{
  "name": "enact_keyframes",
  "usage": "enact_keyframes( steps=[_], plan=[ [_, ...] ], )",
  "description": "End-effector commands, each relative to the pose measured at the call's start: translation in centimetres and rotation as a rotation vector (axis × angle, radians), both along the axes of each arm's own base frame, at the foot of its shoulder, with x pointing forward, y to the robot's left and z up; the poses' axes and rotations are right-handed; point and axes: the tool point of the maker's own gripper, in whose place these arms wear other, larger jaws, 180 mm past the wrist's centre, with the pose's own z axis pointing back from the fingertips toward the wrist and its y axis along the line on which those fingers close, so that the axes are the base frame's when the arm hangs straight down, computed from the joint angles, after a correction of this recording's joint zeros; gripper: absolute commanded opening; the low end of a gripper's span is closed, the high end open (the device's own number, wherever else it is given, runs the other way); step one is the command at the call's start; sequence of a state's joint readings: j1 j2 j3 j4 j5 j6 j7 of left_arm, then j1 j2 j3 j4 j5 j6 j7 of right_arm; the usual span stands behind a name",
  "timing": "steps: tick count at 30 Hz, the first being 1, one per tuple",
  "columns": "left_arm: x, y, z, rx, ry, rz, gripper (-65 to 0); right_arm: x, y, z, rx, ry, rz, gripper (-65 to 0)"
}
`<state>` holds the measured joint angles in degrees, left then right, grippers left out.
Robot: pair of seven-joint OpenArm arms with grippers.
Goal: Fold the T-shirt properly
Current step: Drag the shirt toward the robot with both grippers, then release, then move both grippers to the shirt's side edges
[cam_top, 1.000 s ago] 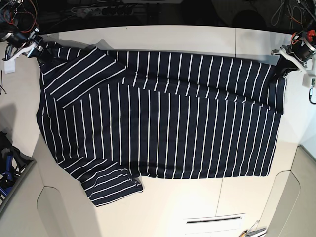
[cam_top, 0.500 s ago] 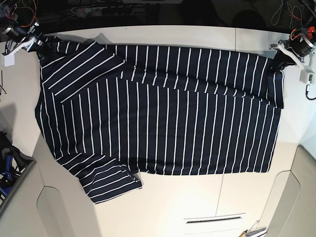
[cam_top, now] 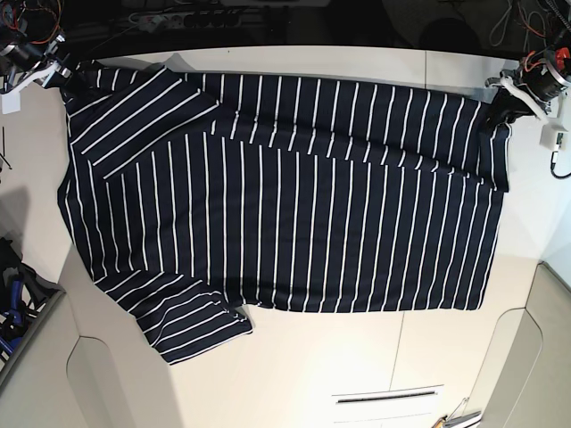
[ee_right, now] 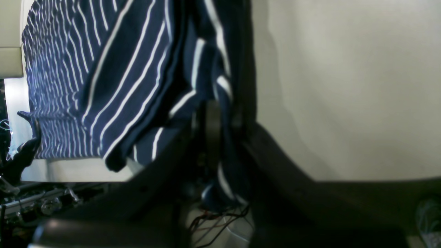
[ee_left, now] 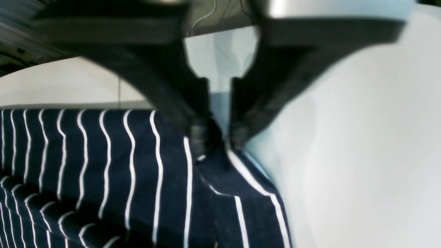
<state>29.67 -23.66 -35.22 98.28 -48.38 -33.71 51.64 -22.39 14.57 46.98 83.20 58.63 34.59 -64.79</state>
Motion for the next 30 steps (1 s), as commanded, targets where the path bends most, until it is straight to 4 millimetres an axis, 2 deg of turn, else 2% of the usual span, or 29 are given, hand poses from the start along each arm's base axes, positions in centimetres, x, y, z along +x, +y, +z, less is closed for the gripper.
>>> enact_keyframes(
  steps=[1,4,6,10,12,16,20,23,26,30],
  plan=[
    [0.6,0.4,1.0,0.014,-0.032,-0.005,-47.5,0.4,-0.9,0.8,-0.028,-0.024,0.003,-62.0],
    [0.6,0.4,1.0,0.014,-0.031,-0.006,-46.4,0.5,-1.0,0.9,-0.031,-0.03,-0.003,-42.1],
    [0.6,0.9,1.3,0.021,-0.038,0.007,-46.4,0.5,-1.3,1.0,-0.036,-0.033,-0.012,-35.9],
    [0.5,3.6,3.0,0.065,-0.083,0.077,-46.4,0.6,-3.4,2.3,-0.07,-0.071,-0.072,-35.5],
    [0.7,5.0,4.5,0.083,-0.13,0.112,-46.4,0.8,-4.6,3.8,-0.098,-0.115,-0.106,-35.5],
    [0.9,6.3,7.2,0.093,-0.217,0.136,-46.4,2.0,-7.2,7.4,-0.198,-0.227,-0.162,-35.5],
    [1.2,6.4,7.8,0.1,-0.235,0.136,-46.4,4.1,-9.1,9.8,-0.289,-0.29,-0.16,-35.5],
    [1.4,6.1,8.0,0.08,-0.251,0.136,-42.9,5.7,-10.2,11.2,-0.338,-0.325,-0.152,-35.5],
    [1.5,5.9,8.1,0.073,-0.259,0.125,-37.9,7.1,-10.3,12.0,-0.355,-0.346,-0.132,-35.5],
    [1.3,6.2,7.9,0.098,-0.243,0.124,-31.3,8.1,-9.8,11.9,-0.366,-0.348,-0.102,-35.5]
  ],
)
